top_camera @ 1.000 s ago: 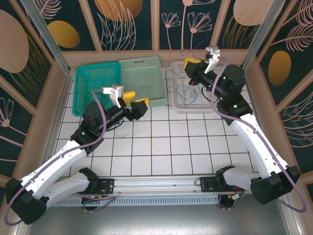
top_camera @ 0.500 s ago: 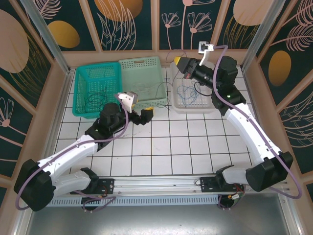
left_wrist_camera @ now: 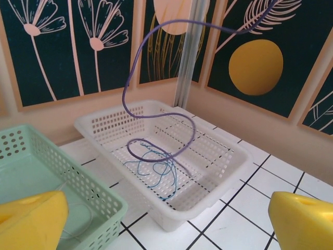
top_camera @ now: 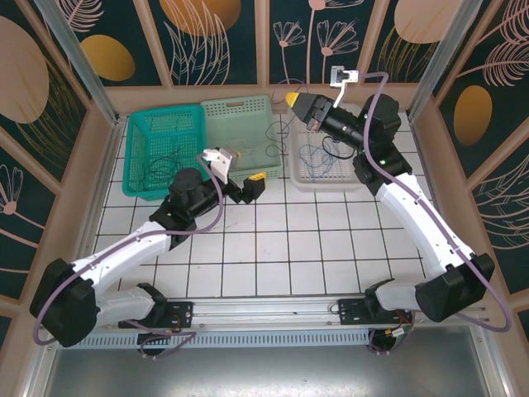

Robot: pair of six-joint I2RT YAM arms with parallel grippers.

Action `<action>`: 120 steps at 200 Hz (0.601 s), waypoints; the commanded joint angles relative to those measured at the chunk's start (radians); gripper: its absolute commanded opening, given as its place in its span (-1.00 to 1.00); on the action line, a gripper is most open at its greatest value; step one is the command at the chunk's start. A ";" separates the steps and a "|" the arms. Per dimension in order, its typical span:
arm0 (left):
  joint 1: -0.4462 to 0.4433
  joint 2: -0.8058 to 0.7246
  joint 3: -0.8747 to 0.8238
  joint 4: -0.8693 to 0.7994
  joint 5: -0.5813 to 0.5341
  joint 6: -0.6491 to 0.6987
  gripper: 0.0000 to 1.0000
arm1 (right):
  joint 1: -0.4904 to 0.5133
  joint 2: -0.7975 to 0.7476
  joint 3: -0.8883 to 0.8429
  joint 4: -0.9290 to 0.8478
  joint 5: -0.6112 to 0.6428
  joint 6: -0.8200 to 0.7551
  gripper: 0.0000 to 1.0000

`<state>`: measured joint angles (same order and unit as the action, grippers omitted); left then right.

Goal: Untangle the cables

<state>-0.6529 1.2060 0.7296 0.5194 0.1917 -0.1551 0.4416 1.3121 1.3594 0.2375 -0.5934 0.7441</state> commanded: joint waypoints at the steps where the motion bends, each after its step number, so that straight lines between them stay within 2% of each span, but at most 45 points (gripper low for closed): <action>1: 0.005 0.032 0.037 0.069 0.038 0.054 0.97 | 0.011 0.007 0.050 0.069 -0.021 0.041 -1.00; 50: 0.003 0.087 0.083 0.068 0.026 0.169 0.97 | 0.027 0.014 0.066 0.094 -0.038 0.084 -1.00; 72: 0.004 0.103 0.107 0.059 0.071 0.190 0.94 | 0.033 0.021 0.078 0.097 -0.045 0.102 -1.00; 96: 0.002 0.122 0.119 0.066 0.138 0.176 0.78 | 0.033 0.027 0.083 0.124 -0.043 0.124 -1.00; 120: -0.001 0.157 0.131 0.098 0.183 0.153 0.47 | 0.032 0.044 0.097 0.151 -0.034 0.143 -1.00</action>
<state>-0.6529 1.3293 0.8257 0.5522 0.2943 0.0029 0.4686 1.3376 1.4078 0.3050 -0.6189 0.8486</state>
